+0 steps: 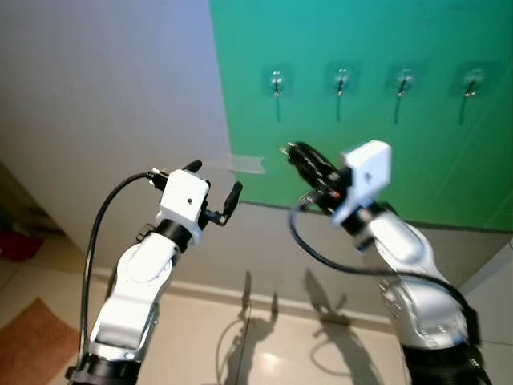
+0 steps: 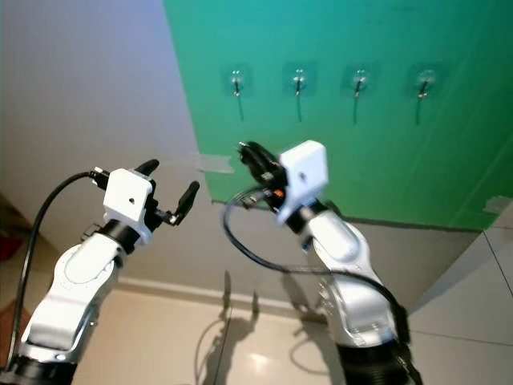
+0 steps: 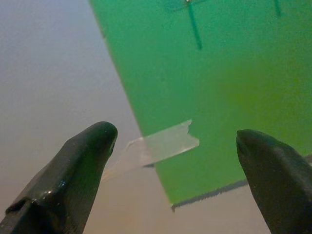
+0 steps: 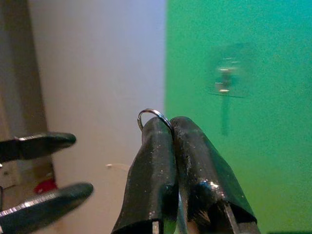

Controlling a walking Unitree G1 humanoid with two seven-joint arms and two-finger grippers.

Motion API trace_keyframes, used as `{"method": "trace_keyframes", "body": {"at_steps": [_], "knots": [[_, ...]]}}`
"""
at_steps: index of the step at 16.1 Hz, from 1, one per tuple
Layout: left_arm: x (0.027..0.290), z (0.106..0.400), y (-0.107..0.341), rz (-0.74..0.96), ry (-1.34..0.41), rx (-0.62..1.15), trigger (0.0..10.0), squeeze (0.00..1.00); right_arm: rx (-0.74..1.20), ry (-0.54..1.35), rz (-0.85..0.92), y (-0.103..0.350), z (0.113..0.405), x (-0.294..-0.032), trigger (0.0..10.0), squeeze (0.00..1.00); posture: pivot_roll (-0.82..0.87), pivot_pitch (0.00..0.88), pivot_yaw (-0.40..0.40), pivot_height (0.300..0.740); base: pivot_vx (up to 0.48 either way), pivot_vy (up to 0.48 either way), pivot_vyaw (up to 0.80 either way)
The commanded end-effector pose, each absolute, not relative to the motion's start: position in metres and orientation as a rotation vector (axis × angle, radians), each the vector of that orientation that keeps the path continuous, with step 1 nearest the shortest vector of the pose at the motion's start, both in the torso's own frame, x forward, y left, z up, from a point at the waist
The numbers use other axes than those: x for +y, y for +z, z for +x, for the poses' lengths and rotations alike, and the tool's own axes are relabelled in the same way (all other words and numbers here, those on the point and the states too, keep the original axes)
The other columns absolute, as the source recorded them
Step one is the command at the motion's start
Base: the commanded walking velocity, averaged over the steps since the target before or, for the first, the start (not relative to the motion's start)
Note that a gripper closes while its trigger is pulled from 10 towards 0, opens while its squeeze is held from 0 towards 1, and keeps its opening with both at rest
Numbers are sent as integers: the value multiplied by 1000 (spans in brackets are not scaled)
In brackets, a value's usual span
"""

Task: Hang keys on a hook

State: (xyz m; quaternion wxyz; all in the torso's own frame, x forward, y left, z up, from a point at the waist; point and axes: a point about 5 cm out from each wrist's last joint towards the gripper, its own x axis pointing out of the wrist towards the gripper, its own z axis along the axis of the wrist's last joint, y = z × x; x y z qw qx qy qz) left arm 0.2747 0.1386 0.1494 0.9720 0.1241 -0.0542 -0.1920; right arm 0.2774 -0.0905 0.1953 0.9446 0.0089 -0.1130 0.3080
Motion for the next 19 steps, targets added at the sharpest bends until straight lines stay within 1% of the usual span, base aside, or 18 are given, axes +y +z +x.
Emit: {"method": "trace_keyframes", "body": {"at_steps": [1,3,5,7,9,12,16,19], "knots": [[139,278,157,258,-394,-132,10000,0,-218,640,21,197,283,-85,10000,0,-30,0,59,740,0,0,0],[137,277,160,218,-390,-141,10000,0,-184,589,1,200,303,-78,10000,0,-27,0,57,740,0,0,0],[135,276,161,210,-423,-148,10000,0,-180,552,-16,207,318,-74,10000,0,-23,0,55,740,0,0,0],[133,275,163,202,-440,-160,10000,0,-202,457,-8,220,339,-76,10000,0,-18,0,49,740,0,0,0],[131,272,165,177,-471,-169,10000,0,-215,399,23,230,353,-79,10000,0,-8,0,38,740,0,0,0],[126,269,168,142,-525,-184,10000,0,-224,357,57,235,358,-81,10000,0,-6,0,37,740,0,0,0],[126,268,167,137,-548,-180,10000,0,-204,325,76,234,361,-85,10000,0,-14,0,47,740,0,0,0],[122,267,166,129,-577,-174,10000,0,-183,286,126,232,361,-92,10000,0,-23,0,58,740,0,0,0]]}}
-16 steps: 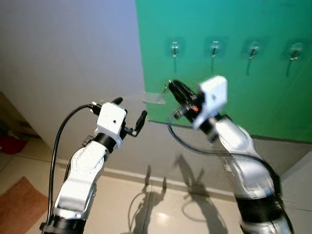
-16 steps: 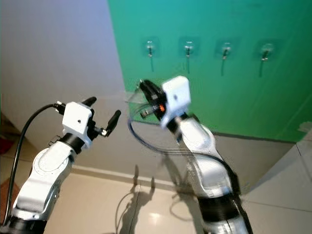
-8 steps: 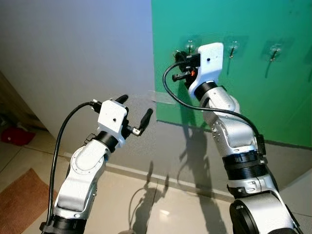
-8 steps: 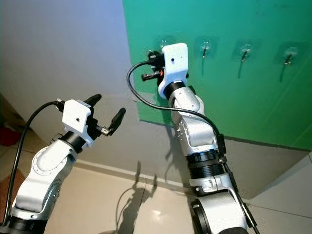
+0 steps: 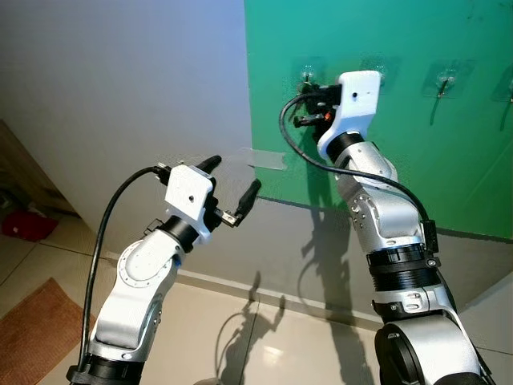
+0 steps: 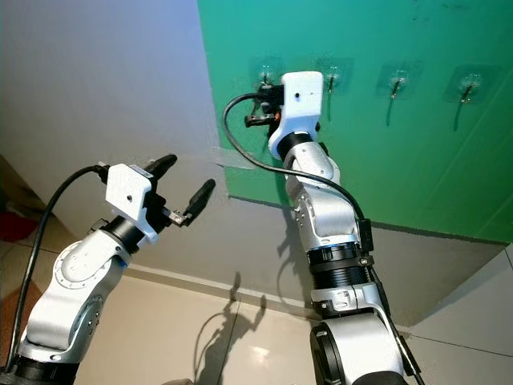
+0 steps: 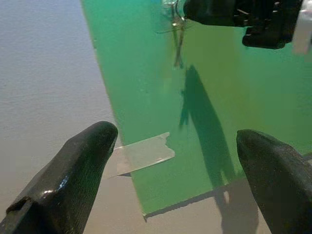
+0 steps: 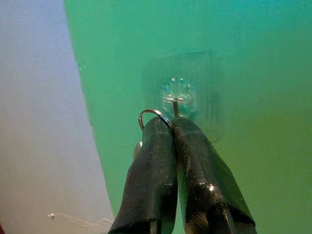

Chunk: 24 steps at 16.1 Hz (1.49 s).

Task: Hang keys on a hook

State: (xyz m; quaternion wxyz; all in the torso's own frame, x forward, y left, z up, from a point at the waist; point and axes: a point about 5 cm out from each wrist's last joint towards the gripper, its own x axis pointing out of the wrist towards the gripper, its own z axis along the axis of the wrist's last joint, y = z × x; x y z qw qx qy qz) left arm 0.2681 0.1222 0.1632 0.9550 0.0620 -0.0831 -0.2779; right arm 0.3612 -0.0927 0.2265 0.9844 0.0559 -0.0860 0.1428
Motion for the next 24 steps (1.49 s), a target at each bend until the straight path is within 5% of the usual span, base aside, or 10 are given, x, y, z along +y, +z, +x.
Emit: {"method": "trace_keyframes", "body": {"at_steps": [1,7,24], "knots": [[121,267,166,128,-582,-173,10000,0,-171,283,132,231,362,-92,10000,0,-24,0,60,740,0,0,0],[119,265,164,139,-604,-162,10000,0,10,343,71,203,360,-82,10000,0,-18,0,59,740,0,0,0],[119,264,165,137,-619,-167,10000,0,-126,357,278,243,363,-86,10000,0,-12,0,59,740,0,0,0]]}}
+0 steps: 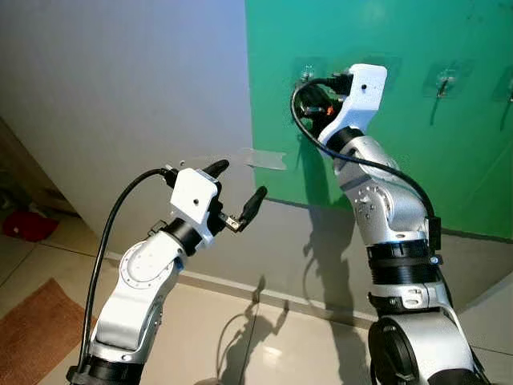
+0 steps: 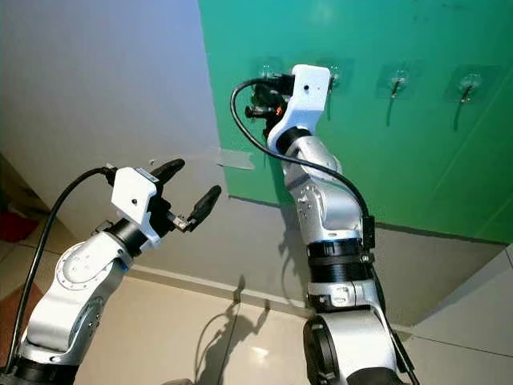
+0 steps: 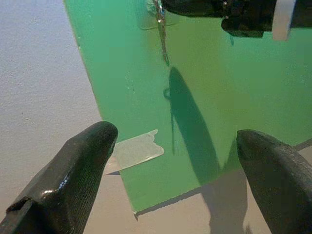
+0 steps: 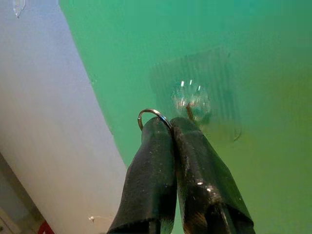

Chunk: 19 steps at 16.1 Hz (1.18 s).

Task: Hang keys on a hook

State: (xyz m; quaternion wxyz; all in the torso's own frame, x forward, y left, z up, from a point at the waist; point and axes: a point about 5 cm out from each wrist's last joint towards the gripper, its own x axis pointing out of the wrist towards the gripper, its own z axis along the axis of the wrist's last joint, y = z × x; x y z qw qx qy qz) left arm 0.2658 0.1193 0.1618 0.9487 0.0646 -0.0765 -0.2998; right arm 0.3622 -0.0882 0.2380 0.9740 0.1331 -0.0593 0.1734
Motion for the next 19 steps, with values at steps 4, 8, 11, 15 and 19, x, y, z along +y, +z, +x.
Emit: {"method": "trace_keyframes", "body": {"at_steps": [4,8,11,15,19], "knots": [[119,265,166,137,-618,-168,10000,0,-38,276,262,230,370,-93,10000,0,-8,0,55,740,0,0,0],[118,265,166,138,-618,-167,10000,0,20,222,253,220,374,-99,10000,0,-2,0,50,740,0,0,0],[117,266,167,136,-623,-167,10000,0,56,222,245,213,373,-98,10000,0,-7,0,52,740,0,0,0],[117,267,168,140,-623,-172,10000,0,5,284,288,222,369,-93,10000,0,-8,0,52,740,0,0,0],[116,268,168,137,-623,-174,10000,0,-70,360,319,238,367,-87,10000,0,-11,0,52,740,0,0,0]]}}
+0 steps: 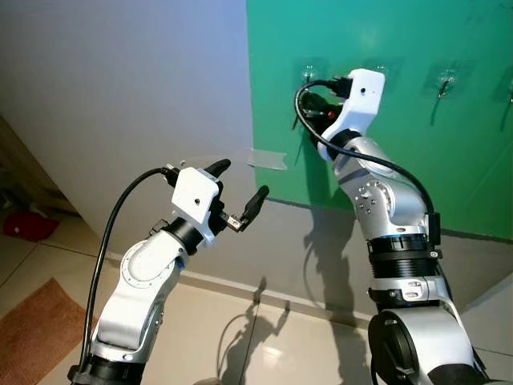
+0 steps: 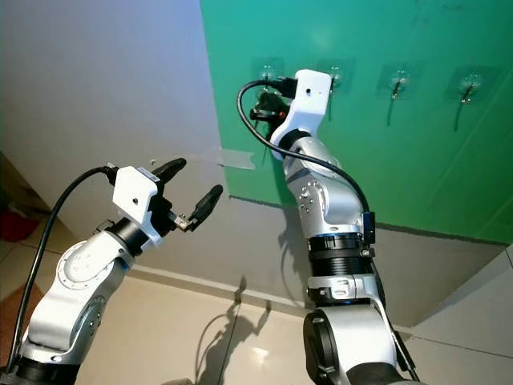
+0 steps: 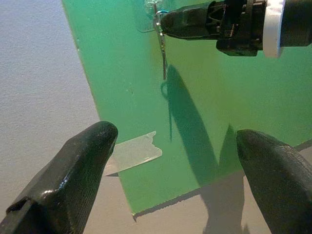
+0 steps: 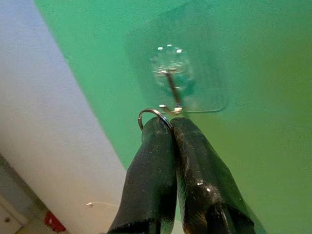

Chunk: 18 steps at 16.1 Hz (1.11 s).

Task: Hang keys on a hook

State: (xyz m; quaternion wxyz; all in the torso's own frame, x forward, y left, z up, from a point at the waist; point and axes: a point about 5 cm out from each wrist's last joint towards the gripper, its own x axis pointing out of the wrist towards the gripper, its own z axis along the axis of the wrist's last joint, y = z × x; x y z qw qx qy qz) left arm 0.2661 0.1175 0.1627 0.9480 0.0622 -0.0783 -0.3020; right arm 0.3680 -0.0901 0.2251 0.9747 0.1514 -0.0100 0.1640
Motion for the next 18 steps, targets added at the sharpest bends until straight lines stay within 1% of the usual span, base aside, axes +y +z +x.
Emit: {"method": "trace_keyframes", "body": {"at_steps": [1,5,7,12,15,17,18], "knots": [[116,268,168,136,-624,-174,10000,0,-75,365,314,238,366,-86,10000,0,-10,0,53,740,0,0,0],[115,267,167,136,-630,-172,10000,0,-79,328,319,238,369,-88,10000,0,-10,0,59,740,0,0,0],[115,267,167,137,-631,-171,10000,0,-61,279,332,238,375,-92,10000,0,-10,0,61,740,0,0,0],[115,266,166,136,-633,-170,10000,0,-51,261,344,239,379,-92,10000,0,-9,0,63,740,0,0,0],[116,266,166,141,-635,-168,10000,0,16,253,310,230,381,-90,10000,0,-8,0,63,740,0,0,0],[116,266,165,143,-640,-165,10000,0,113,242,272,212,380,-90,10000,0,-8,0,64,740,0,0,0],[116,266,165,143,-642,-163,10000,0,129,237,268,208,379,-91,10000,0,-8,0,64,740,0,0,0]]}}
